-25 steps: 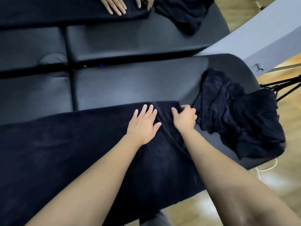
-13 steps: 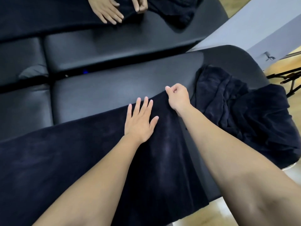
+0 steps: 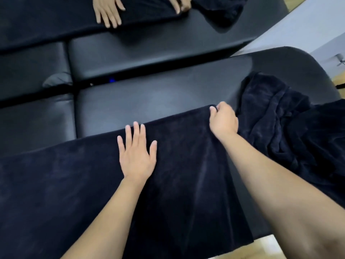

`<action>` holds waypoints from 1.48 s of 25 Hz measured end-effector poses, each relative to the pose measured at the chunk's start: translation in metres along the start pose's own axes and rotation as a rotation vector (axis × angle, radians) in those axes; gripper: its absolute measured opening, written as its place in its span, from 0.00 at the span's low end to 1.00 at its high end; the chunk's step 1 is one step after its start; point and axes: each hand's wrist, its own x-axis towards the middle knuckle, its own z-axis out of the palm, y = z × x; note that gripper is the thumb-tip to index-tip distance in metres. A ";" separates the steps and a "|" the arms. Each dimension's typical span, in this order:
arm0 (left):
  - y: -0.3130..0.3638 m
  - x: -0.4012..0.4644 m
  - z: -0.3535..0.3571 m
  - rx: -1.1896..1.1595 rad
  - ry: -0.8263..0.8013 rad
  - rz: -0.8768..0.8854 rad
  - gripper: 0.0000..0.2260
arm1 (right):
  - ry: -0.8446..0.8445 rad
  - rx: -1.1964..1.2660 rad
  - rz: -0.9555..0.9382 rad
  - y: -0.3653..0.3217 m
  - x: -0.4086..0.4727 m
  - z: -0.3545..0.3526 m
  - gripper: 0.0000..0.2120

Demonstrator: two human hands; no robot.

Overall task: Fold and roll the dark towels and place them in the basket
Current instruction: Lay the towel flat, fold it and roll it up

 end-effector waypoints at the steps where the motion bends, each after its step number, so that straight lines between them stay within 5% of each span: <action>1: -0.007 0.002 0.001 0.043 -0.002 0.027 0.31 | -0.001 -0.029 0.010 -0.003 0.005 -0.001 0.11; 3: -0.008 0.012 0.001 0.067 -0.006 0.048 0.32 | 0.073 -0.135 -0.029 -0.015 -0.003 0.002 0.10; 5: -0.006 0.020 0.001 0.072 -0.002 0.027 0.31 | 0.200 -0.199 -0.354 -0.038 -0.032 0.013 0.17; 7: -0.008 0.021 -0.001 0.045 0.000 0.056 0.30 | 0.069 -0.176 -0.764 -0.062 -0.074 0.037 0.23; 9: -0.024 0.016 -0.003 -0.002 -0.025 0.127 0.29 | -0.210 -0.233 -0.902 -0.078 -0.111 0.067 0.28; 11: -0.056 0.007 -0.006 -0.025 0.000 0.148 0.29 | -0.309 -0.292 -0.870 -0.082 -0.123 0.086 0.30; 16: -0.174 -0.012 -0.016 -0.010 0.080 -0.006 0.28 | -0.211 -0.441 -0.902 -0.073 -0.086 0.090 0.33; 20: -0.267 -0.017 -0.034 -0.046 0.124 -0.217 0.25 | -0.060 -0.364 -0.915 -0.069 -0.062 0.083 0.26; 23: -0.318 -0.002 -0.056 0.044 0.122 -0.167 0.22 | 0.035 -0.356 -0.932 -0.065 -0.045 0.070 0.19; 26: -0.341 0.012 -0.077 0.098 0.038 -0.071 0.13 | -0.135 -0.396 -1.003 -0.060 -0.024 0.049 0.17; 30: -0.353 0.011 -0.090 0.217 0.133 -0.069 0.04 | -0.073 -0.498 -1.010 -0.057 -0.007 0.031 0.13; 37: -0.337 0.081 -0.106 -0.094 0.138 -0.391 0.08 | -0.024 -0.502 -0.579 -0.100 0.010 0.029 0.11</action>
